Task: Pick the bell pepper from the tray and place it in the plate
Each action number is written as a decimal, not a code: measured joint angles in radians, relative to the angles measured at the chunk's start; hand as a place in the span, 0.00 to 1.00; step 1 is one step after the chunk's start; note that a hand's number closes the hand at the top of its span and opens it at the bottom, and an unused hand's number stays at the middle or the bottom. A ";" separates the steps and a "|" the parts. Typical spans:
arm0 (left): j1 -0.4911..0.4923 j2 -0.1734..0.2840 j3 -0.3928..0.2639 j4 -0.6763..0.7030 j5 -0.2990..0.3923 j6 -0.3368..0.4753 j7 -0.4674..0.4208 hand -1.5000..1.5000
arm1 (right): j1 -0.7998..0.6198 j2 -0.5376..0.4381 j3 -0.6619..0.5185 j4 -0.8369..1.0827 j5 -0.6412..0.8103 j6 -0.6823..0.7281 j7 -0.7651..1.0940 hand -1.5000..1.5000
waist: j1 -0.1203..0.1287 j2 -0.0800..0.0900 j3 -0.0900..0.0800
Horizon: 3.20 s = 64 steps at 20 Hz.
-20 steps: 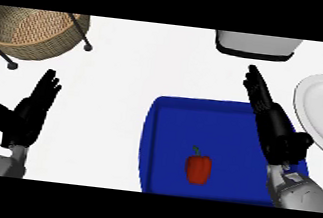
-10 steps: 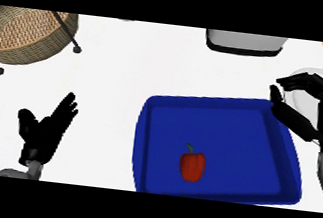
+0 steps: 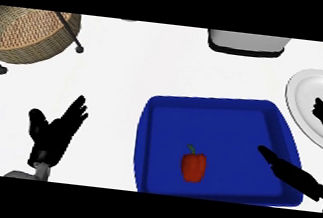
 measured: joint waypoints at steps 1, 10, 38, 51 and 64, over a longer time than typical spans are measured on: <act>0.004 -0.006 -0.005 -0.007 -0.007 0.006 0.005 0.50 | 0.025 -0.016 0.005 -0.028 0.013 0.014 0.020 0.00 | 0.000 0.000 0.000; 0.001 -0.018 -0.012 -0.014 -0.021 0.005 0.023 0.50 | 0.051 -0.227 0.141 -0.170 0.190 0.248 0.384 0.00 | 0.013 0.001 -0.003; 0.031 -0.086 0.067 -0.066 -0.115 -0.051 0.084 0.50 | -0.162 0.215 0.518 0.015 0.684 0.516 0.907 0.00 | 0.012 0.002 -0.001; 0.024 -0.138 0.100 -0.063 -0.168 -0.071 0.100 0.50 | -0.180 0.293 0.476 0.166 0.819 0.556 0.896 0.00 | 0.012 0.002 0.000; 0.032 -0.154 0.137 -0.085 -0.195 -0.107 0.122 0.50 | -0.195 0.313 0.459 0.344 0.877 0.578 0.763 1.00 | 0.013 0.002 0.000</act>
